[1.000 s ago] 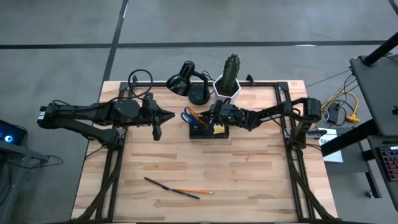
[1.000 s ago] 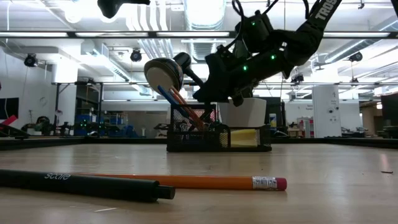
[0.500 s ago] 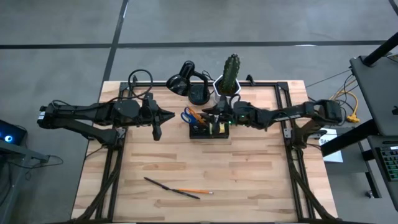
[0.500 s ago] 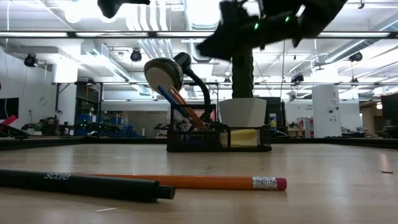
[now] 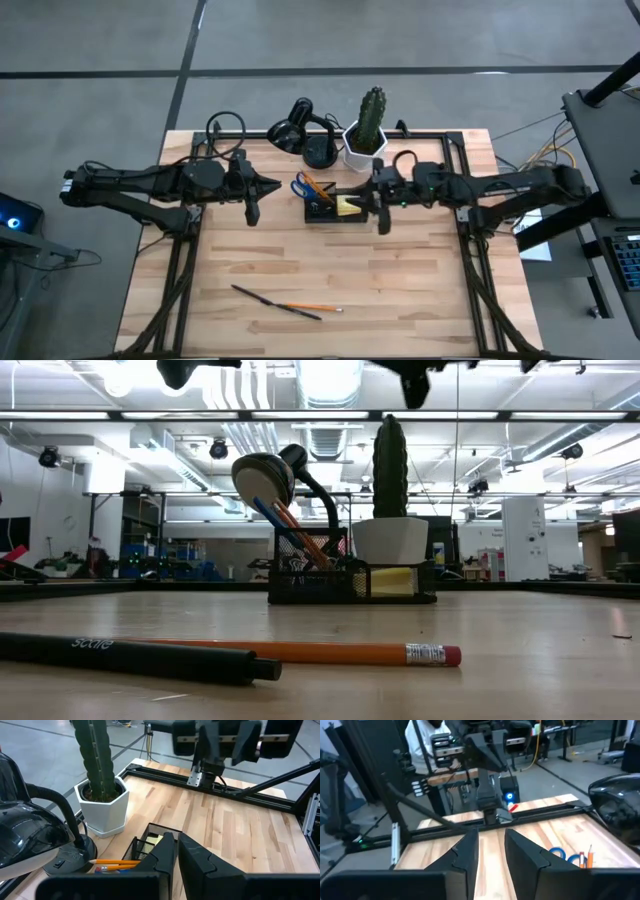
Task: Pick and place office supplies into organizer
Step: Put the yellow pencil into the black desk organizer
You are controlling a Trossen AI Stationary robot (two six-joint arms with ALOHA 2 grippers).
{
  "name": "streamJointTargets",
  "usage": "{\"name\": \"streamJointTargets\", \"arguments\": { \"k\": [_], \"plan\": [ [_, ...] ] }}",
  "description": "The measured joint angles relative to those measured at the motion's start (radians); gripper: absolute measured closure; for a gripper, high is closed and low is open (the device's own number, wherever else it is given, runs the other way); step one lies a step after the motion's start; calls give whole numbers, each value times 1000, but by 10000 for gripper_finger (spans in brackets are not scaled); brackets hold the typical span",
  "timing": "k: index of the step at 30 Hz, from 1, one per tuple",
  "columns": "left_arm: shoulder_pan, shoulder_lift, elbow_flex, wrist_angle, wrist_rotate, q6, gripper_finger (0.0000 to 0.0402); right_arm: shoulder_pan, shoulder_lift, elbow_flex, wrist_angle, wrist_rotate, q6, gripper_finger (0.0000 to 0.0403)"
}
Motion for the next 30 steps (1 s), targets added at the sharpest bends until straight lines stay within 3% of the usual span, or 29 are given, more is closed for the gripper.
{"name": "streamJointTargets", "arguments": {
  "k": [12, 19, 30],
  "plan": [
    [-1, 0, 0, 3, 18, 0, 394, 52, -152, 0, -329, 2, 65, 324],
    [-1, 0, 0, 2, 18, 0, 394, 113, -137, -1, -351, 8, 60, 320],
    [-1, 0, 0, 0, 19, 0, 394, 167, -96, -1, -344, 11, 124, 266]
  ]
}}
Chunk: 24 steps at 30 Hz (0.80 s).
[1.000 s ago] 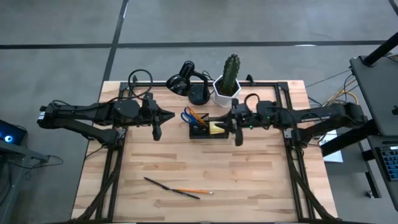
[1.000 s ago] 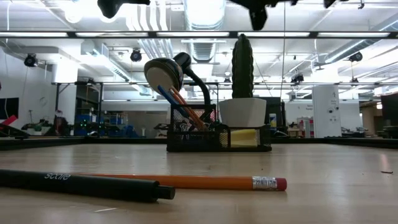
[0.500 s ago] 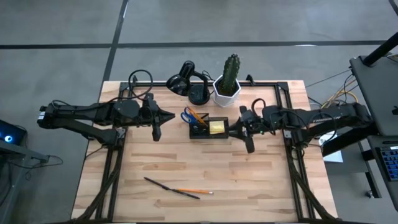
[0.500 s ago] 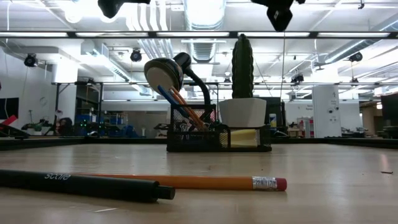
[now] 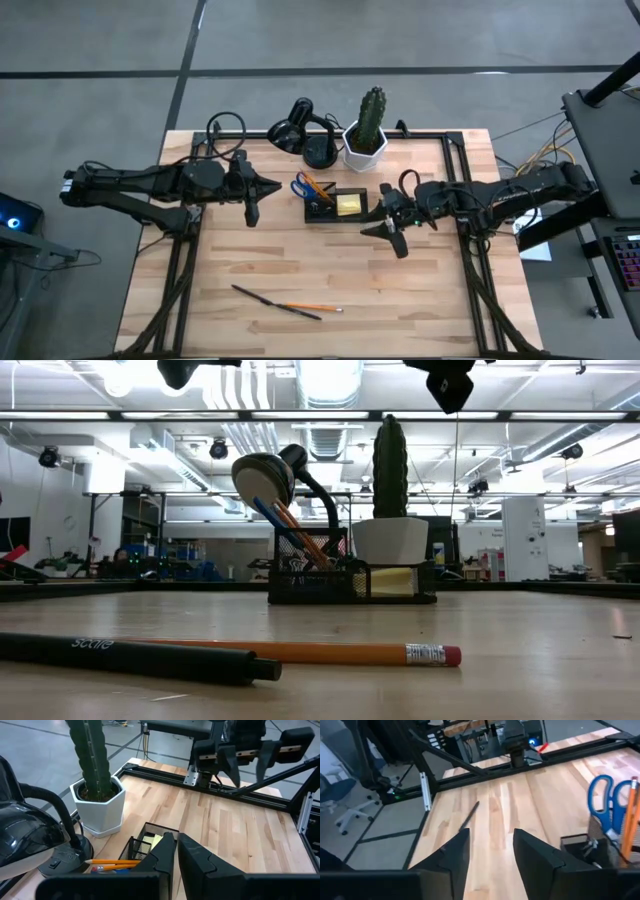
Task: Pick and place office supplies into organizer
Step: Put the yellow pencil into the black desk organizer
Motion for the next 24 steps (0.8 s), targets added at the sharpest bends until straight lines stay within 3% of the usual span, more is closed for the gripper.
{"name": "streamJointTargets", "arguments": {
  "k": [10, 15, 24],
  "plan": [
    [0, 0, 0, 1, -9, -1, 394, 87, 13, 16, 102, 1, 14, 243],
    [0, 0, 0, 3, -11, -1, 394, 144, 63, 71, 99, 64, 4, 243],
    [0, 0, 0, -2, -11, 0, 394, 221, 283, 349, -251, 163, -4, 243]
  ]
}}
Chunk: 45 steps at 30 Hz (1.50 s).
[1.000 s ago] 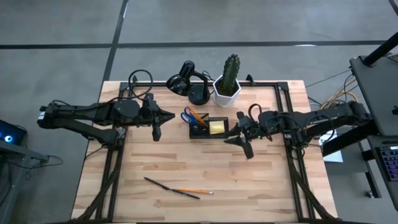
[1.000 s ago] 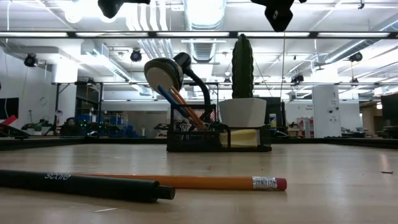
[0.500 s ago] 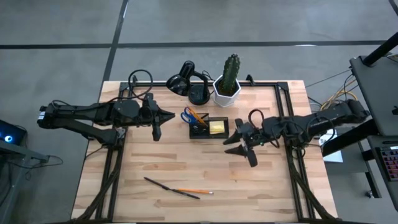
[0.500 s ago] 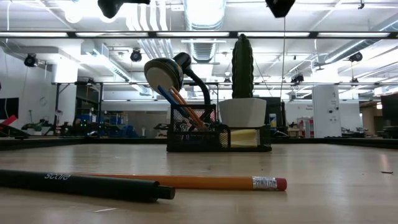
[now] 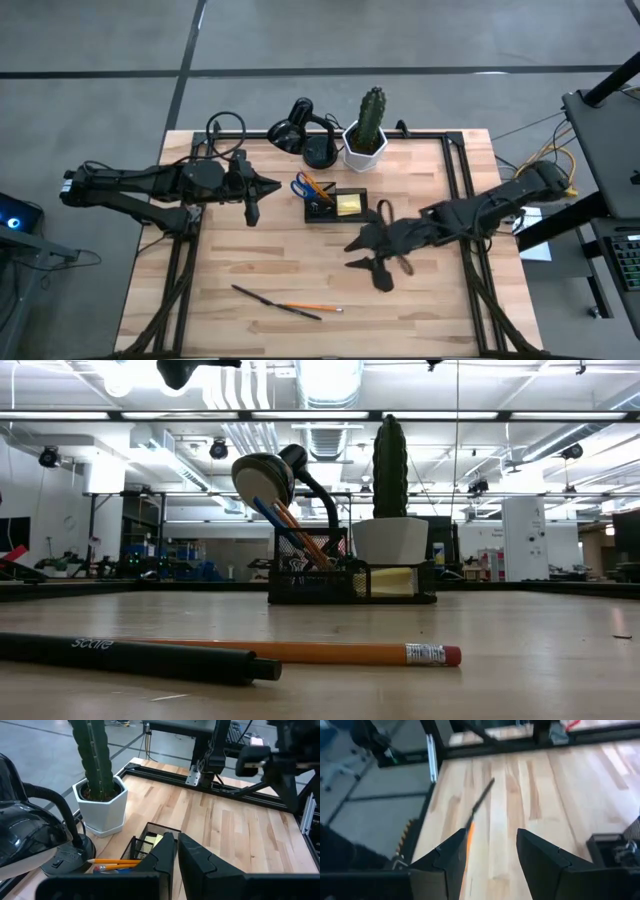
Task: Pick and place office supplies into organizer
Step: Put the yellow pencil into the black desk organizer
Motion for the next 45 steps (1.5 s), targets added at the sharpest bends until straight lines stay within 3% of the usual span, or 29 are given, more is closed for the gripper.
{"name": "streamJointTargets", "arguments": {
  "k": [13, 26, 38, 45],
  "plan": [
    [0, 3, 0, -6, 0, 1, 394, 21, 342, 350, -234, -5, 75, 245],
    [0, 11, 0, -101, 1, 1, 394, 80, 568, 467, -354, -21, 240, 263],
    [0, 11, 0, -110, 2, 1, 394, 93, 815, 720, -491, -113, 255, 216],
    [0, 11, 0, -110, 4, 1, 394, 93, 951, 907, -620, -114, 210, 211]
  ]
}}
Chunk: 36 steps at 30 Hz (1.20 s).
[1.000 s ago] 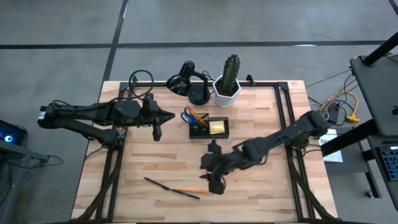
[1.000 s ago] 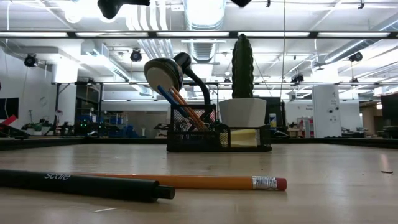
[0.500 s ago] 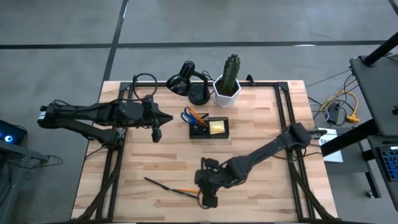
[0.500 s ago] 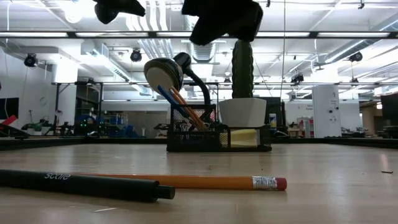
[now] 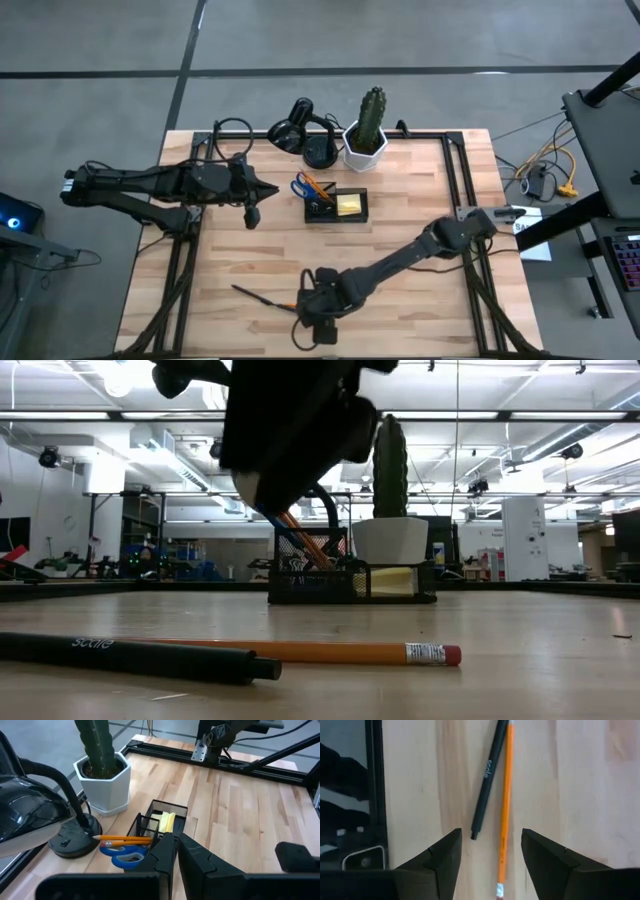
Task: Pick and place office supplies into organizer
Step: Put the yellow pencil into the black desk organizer
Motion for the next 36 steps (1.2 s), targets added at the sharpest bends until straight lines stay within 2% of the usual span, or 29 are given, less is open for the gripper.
{"name": "streamJointTargets", "arguments": {
  "k": [10, 23, 36],
  "plan": [
    [0, 0, 0, 2, 2, 0, 394, 0, 95, 95, -88, 1, 7, 220],
    [0, 3, 0, 1, 2, -1, 394, -1, 102, 32, -89, 3, -47, 251],
    [0, 3, 0, 1, 1, -1, 394, -2, 101, -27, -31, 3, -46, 259]
  ]
}}
